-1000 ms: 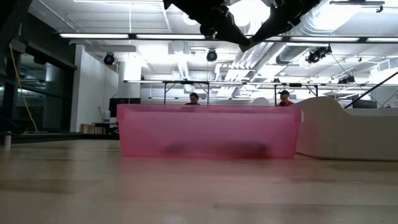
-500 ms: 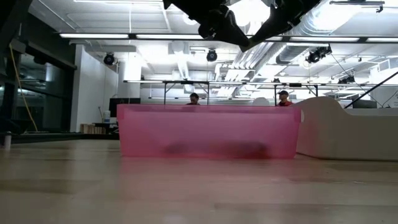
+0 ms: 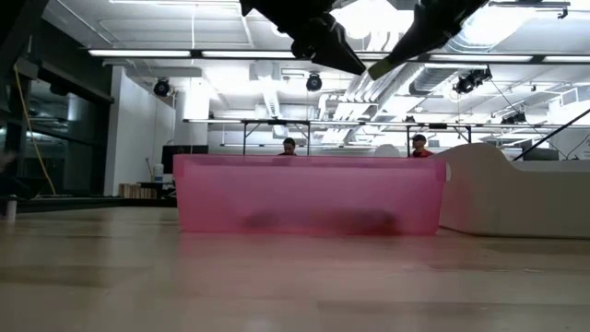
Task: Pick & Place School Supplies
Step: Put the green eraser into the black bin
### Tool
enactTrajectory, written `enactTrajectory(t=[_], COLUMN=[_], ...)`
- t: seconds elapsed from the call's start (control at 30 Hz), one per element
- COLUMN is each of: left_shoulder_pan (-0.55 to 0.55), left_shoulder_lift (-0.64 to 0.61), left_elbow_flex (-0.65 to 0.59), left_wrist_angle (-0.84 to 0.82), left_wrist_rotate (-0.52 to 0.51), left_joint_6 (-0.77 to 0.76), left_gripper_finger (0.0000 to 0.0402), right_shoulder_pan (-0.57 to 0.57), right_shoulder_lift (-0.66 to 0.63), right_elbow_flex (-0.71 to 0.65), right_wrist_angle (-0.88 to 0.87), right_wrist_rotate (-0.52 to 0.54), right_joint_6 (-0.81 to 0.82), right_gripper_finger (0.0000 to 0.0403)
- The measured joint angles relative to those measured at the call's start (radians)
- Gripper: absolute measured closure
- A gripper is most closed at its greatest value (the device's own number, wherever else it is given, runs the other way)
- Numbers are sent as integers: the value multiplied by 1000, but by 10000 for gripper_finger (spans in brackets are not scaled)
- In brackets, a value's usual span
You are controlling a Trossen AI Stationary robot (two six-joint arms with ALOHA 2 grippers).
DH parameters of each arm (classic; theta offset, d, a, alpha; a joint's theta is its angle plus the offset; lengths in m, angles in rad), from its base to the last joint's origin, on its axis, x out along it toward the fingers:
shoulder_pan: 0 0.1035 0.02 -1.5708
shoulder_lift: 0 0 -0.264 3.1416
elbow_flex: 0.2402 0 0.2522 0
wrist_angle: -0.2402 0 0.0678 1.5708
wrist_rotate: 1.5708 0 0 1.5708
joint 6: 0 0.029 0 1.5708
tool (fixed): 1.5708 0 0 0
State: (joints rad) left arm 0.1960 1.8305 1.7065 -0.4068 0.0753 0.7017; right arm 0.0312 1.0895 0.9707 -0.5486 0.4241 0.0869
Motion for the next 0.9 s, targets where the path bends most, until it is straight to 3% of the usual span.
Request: enactTrajectory(t=[0.23,0.5,0.73,0.9], left_shoulder_pan=[0,0,0,0], left_shoulder_lift=[0,0,0,0], left_elbow_flex=[0,0,0,0], left_wrist_angle=[-65,-115,-132,-156], left_wrist_rotate=[-1,-1,-1,-1], left_joint_6=[-10,-47,-74,-106], left_gripper_finger=[270,270,270,270], right_shoulder_pan=[84,195,361,518], right_shoulder_lift=[-89,-204,-168,-105], right_elbow_flex=[0,0,0,0], right_wrist_angle=[-128,-290,-314,-304], right_wrist_rotate=[-5,-212,-401,-469], right_joint_6=[142,468,701,898], right_gripper_finger=[377,378,378,378])
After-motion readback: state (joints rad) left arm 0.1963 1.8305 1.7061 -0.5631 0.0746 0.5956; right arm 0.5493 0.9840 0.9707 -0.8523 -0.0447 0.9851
